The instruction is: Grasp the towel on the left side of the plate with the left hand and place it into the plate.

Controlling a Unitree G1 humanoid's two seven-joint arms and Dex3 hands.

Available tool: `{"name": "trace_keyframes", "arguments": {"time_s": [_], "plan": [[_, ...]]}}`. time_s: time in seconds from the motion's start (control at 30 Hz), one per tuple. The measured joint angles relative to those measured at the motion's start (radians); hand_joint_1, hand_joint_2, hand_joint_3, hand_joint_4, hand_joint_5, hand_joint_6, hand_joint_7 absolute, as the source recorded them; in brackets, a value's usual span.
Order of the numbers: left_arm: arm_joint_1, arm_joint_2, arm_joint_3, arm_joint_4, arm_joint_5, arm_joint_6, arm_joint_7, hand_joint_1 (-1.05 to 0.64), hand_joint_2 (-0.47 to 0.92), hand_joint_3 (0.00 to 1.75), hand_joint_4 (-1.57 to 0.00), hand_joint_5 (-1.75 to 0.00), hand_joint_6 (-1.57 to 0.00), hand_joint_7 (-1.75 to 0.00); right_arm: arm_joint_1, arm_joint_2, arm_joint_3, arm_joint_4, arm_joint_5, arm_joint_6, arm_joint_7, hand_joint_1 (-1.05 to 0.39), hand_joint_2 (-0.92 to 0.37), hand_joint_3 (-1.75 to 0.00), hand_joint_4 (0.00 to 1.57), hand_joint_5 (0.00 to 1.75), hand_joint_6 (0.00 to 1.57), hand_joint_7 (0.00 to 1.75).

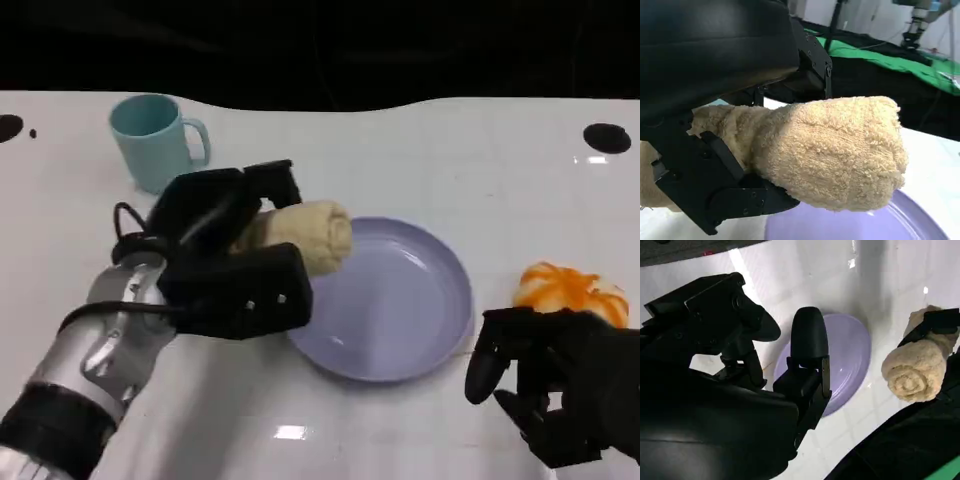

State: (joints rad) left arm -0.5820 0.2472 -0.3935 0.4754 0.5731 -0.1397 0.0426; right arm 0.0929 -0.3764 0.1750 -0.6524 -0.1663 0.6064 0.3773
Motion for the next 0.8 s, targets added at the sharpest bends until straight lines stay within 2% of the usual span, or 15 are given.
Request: {"name": "trace_keyframes", "arguments": {"time_s": [0.2, 0.4, 0.6, 0.63, 0.67, 0.73, 0.77, 0.8], "plan": [[-0.001, -0.037, -0.054, -0.022, 0.046, -0.006, -0.014, -0.2, 0.54, 0.84, -0.85, -1.75, -0.6, -1.75, 0.0, 0.0, 0.0, -0.008, 0.0, 0.009, 0.0, 0.0, -0.58, -1.05, 0.74, 1.75, 0.71, 1.43], [-0.008, -0.071, -0.089, -0.022, 0.085, -0.008, -0.029, -0.2, 0.57, 0.85, -0.86, -1.75, -0.61, -1.75, 0.0, 0.0, 0.002, -0.013, -0.001, 0.01, 0.0, 0.0, -0.58, -1.04, 0.74, 1.75, 0.7, 1.43], [-0.016, -0.126, -0.109, -0.022, 0.09, 0.049, -0.066, -0.18, 0.59, 0.85, -0.85, -1.75, -0.59, -1.72, -0.002, -0.001, 0.002, -0.027, -0.001, 0.022, 0.0, -0.01, -0.58, -1.04, 0.74, 1.75, 0.71, 1.43], [-0.017, -0.137, -0.11, -0.022, 0.09, 0.067, -0.079, -0.2, 0.61, 0.78, -0.83, -1.75, -0.62, -1.56, -0.002, -0.002, 0.002, -0.028, -0.001, 0.022, 0.0, 0.0, -0.58, -1.05, 0.75, 1.75, 0.71, 1.43], [-0.018, -0.149, -0.112, -0.022, 0.09, 0.088, -0.09, -0.21, 0.68, 0.65, -0.78, -1.74, -0.69, -1.16, -0.002, -0.003, 0.002, -0.029, -0.001, 0.023, 0.0, 0.0, -0.58, -1.05, 0.75, 1.75, 0.71, 1.43], [-0.024, -0.168, -0.118, -0.022, 0.091, 0.136, -0.119, -0.22, 0.79, 0.43, -0.69, -1.7, -0.81, -0.65, -0.002, -0.003, 0.002, -0.03, -0.001, 0.023, 0.0, 0.0, -0.57, -1.05, 0.75, 1.75, 0.71, 1.43], [-0.027, -0.176, -0.123, -0.023, 0.093, 0.157, -0.134, -0.24, 0.86, 0.3, -0.6, -1.59, -0.79, -0.39, -0.003, -0.003, 0.002, -0.03, -0.001, 0.023, 0.0, 0.0, -0.57, -1.05, 0.74, 1.75, 0.71, 1.43], [-0.028, -0.182, -0.126, -0.026, 0.095, 0.174, -0.147, -0.26, 0.89, 0.23, -0.54, -1.5, -0.74, -0.26, -0.004, -0.003, 0.002, -0.031, -0.001, 0.024, 0.0, -0.01, -0.57, -1.05, 0.74, 1.75, 0.71, 1.43]]}}
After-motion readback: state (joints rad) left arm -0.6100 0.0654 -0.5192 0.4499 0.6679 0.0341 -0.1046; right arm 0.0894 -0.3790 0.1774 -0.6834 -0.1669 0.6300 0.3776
